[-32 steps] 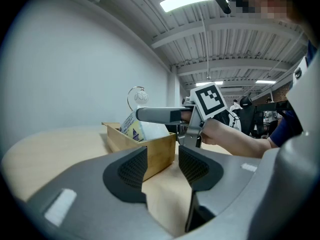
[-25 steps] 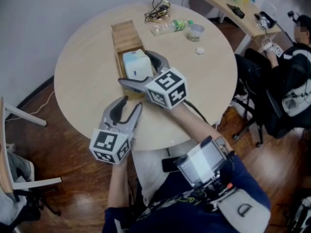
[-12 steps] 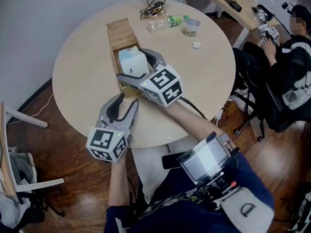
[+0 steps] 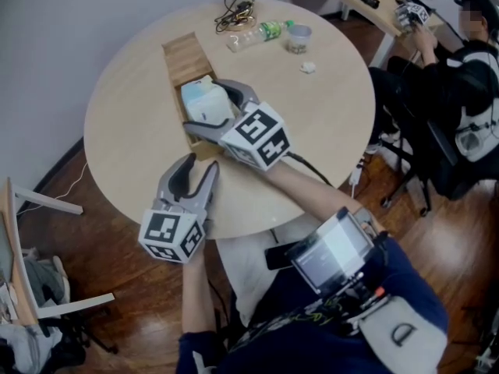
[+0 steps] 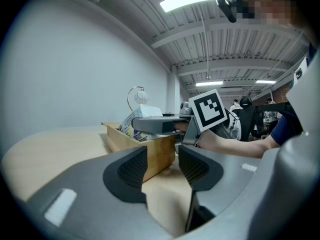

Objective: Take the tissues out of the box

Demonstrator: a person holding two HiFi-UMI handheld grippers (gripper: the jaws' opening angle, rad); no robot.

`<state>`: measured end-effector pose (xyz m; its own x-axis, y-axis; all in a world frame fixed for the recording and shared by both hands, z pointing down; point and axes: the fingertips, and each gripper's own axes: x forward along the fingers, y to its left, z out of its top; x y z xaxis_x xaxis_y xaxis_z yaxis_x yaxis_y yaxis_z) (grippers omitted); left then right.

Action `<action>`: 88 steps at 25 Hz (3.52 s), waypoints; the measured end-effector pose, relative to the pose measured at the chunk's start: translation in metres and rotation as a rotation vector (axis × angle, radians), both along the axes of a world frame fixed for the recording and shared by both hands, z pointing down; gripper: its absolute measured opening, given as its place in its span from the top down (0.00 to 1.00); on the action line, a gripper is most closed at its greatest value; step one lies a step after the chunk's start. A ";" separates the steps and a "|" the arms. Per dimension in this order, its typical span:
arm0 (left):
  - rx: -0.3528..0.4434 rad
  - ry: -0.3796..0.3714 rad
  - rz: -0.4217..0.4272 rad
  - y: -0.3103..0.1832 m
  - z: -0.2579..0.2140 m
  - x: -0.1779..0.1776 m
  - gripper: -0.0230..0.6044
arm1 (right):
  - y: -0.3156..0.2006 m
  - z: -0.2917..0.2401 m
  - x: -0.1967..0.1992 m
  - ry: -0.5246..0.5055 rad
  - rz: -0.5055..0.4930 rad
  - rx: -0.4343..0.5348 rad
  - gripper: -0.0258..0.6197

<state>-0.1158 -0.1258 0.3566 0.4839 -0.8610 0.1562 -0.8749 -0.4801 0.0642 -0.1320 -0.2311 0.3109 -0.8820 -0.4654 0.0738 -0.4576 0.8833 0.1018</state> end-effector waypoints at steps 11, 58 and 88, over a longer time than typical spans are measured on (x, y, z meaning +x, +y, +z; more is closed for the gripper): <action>-0.002 0.003 -0.002 -0.001 -0.001 0.000 0.64 | 0.011 -0.009 -0.002 0.041 -0.014 0.114 0.30; 0.000 0.002 0.001 -0.001 -0.001 0.001 0.66 | 0.016 -0.065 0.046 -0.277 -0.061 0.059 0.31; -0.002 0.006 -0.002 0.000 -0.002 0.001 0.66 | -0.002 -0.071 0.093 -0.318 0.063 0.077 0.31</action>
<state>-0.1145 -0.1256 0.3547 0.4832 -0.8617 0.1548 -0.8754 -0.4782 0.0706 -0.0385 -0.2333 0.2402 -0.8246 -0.5133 -0.2380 -0.5306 0.8476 0.0102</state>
